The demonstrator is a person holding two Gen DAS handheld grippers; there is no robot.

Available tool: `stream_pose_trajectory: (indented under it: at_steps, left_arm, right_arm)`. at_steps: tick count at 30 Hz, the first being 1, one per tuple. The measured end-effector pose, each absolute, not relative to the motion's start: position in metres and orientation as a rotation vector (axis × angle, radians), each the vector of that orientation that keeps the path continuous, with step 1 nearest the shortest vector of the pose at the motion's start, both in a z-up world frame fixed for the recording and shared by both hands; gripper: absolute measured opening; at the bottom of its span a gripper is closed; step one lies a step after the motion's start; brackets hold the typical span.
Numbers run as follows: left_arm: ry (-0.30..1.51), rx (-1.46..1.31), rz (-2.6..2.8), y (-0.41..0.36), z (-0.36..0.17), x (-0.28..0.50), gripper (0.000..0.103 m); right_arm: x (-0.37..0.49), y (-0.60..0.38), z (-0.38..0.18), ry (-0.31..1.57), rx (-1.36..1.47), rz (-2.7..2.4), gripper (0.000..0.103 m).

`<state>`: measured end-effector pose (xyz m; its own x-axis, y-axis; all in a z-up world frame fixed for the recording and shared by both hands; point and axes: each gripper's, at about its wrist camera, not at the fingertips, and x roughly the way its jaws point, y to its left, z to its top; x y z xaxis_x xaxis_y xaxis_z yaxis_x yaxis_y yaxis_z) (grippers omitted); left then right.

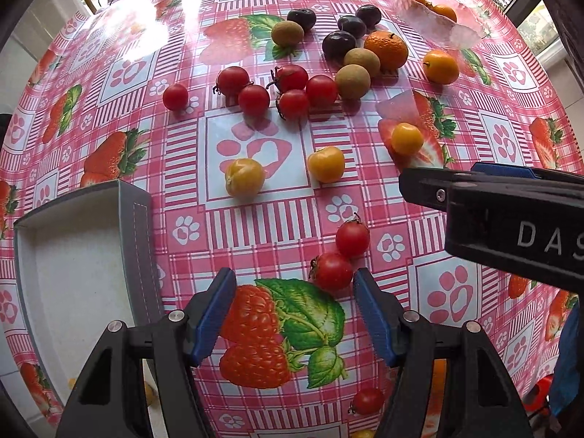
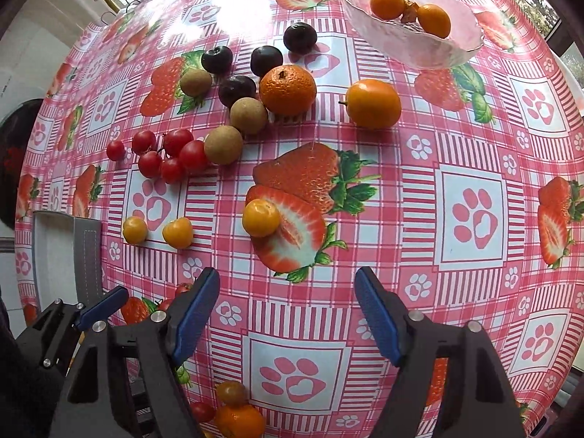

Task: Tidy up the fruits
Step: 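Grasp a red cherry tomato with the left gripper while the right gripper grasps a yellow cherry tomato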

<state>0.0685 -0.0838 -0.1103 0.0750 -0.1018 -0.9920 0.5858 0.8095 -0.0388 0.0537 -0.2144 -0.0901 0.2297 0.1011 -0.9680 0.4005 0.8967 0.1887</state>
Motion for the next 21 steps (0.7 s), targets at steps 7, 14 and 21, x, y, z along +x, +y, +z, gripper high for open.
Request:
stream_pose_trajectory:
  at_steps: [7,14,21]
  left_arm:
    - [1.404,0.413,-0.512,-0.085,-0.116,0.071,0.063]
    - [1.397,0.416,-0.535,-0.088,-0.112,0.069,0.026]
    - [1.417,0.366,-0.578,-0.081,-0.104,0.069,0.025]
  right_arm:
    - [0.075,-0.205,-0.095,1.328,0.378,-0.184,0.059]
    - [0.087,-0.204,-0.094,1.298,0.37,-0.177,0.025]
    - [0.066,-0.215,-0.094,1.282,0.488,-0.184,0.024]
